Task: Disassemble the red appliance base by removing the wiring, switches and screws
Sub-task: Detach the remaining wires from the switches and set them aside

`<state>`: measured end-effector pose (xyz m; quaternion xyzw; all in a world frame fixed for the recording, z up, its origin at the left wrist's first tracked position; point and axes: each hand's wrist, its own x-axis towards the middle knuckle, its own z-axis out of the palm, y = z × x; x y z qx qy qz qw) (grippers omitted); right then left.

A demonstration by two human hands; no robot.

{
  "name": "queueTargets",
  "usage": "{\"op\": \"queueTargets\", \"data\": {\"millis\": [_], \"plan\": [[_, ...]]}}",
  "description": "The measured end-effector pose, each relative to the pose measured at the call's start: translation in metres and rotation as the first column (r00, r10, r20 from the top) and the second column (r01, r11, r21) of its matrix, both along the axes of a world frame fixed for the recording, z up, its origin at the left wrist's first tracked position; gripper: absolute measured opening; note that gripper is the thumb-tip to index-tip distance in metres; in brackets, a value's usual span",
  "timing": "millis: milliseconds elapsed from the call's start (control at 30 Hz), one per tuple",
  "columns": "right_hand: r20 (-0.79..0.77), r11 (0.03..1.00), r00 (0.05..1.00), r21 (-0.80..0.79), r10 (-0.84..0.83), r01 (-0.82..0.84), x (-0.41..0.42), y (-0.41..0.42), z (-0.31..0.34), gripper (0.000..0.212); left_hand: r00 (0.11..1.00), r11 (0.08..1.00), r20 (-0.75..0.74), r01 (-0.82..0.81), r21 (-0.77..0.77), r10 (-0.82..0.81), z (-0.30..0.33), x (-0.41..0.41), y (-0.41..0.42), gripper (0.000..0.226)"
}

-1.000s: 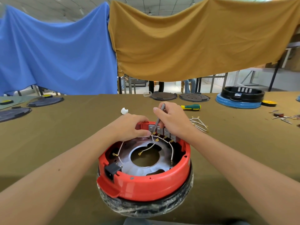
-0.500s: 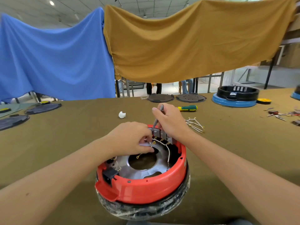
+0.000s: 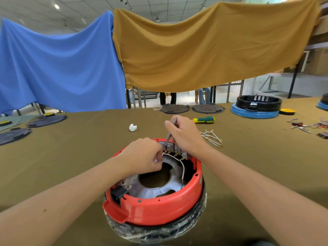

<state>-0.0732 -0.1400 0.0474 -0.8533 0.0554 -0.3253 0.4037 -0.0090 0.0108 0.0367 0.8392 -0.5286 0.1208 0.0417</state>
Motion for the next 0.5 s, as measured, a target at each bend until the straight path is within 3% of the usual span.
{"op": "queueTargets", "data": {"millis": [133,233,500], "plan": [[-0.005,1.0,1.0,-0.005,-0.008,0.008,0.001,-0.001,-0.001,0.035,0.996,1.0,-0.085,0.011,-0.028,-0.013,0.001,-0.003,0.001,0.011],[-0.005,1.0,1.0,-0.013,-0.006,0.006,0.003,-0.002,-0.002,0.033,0.971,0.997,-0.237,-0.014,-0.077,-0.004,0.002,0.002,0.008,0.01],[0.011,1.0,1.0,-0.003,0.014,-0.014,0.005,-0.004,-0.004,0.034,0.794,0.983,-0.589,0.055,-0.174,-0.149,0.017,-0.002,0.014,0.011]]}}
